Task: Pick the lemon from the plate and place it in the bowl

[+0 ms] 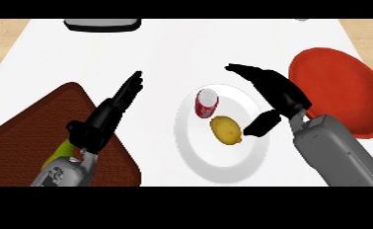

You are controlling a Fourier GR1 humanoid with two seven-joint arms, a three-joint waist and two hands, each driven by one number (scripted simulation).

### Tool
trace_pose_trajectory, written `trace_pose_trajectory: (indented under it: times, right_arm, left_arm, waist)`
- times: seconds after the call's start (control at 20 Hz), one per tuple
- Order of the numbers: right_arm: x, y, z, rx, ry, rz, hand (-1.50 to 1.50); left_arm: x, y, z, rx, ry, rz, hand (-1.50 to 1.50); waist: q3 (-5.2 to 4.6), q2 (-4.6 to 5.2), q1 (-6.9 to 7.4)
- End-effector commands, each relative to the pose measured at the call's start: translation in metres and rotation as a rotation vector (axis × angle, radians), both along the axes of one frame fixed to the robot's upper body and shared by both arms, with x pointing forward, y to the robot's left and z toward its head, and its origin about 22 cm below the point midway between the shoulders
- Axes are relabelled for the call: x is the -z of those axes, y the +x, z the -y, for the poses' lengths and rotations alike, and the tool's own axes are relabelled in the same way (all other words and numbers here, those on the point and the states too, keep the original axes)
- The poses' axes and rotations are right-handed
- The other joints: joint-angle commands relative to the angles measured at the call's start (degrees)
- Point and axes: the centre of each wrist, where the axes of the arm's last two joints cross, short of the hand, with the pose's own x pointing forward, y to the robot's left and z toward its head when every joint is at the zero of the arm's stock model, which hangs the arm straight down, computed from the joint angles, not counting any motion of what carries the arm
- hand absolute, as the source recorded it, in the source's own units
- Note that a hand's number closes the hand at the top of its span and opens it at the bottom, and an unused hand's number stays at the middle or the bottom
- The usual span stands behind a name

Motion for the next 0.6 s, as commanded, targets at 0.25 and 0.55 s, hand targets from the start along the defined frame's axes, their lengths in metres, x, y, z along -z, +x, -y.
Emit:
trace_pose_trajectory:
  times: [0.25,0.55]
  right_arm:
    - [-0.049,0.011,-0.052,-0.124,-0.418,-0.356,-1.50]
    - [-0.062,0.010,-0.097,-0.116,-0.455,-0.454,-1.50]
  left_arm:
    - [0.001,-0.003,0.004,-0.003,-0.006,0.012,0.00]
    - [-0.005,-0.004,-0.005,-0.010,-0.005,0.017,0.00]
  waist:
    - [0.05,-0.06,-0.09]
    - [0.19,0.10,-0.18]
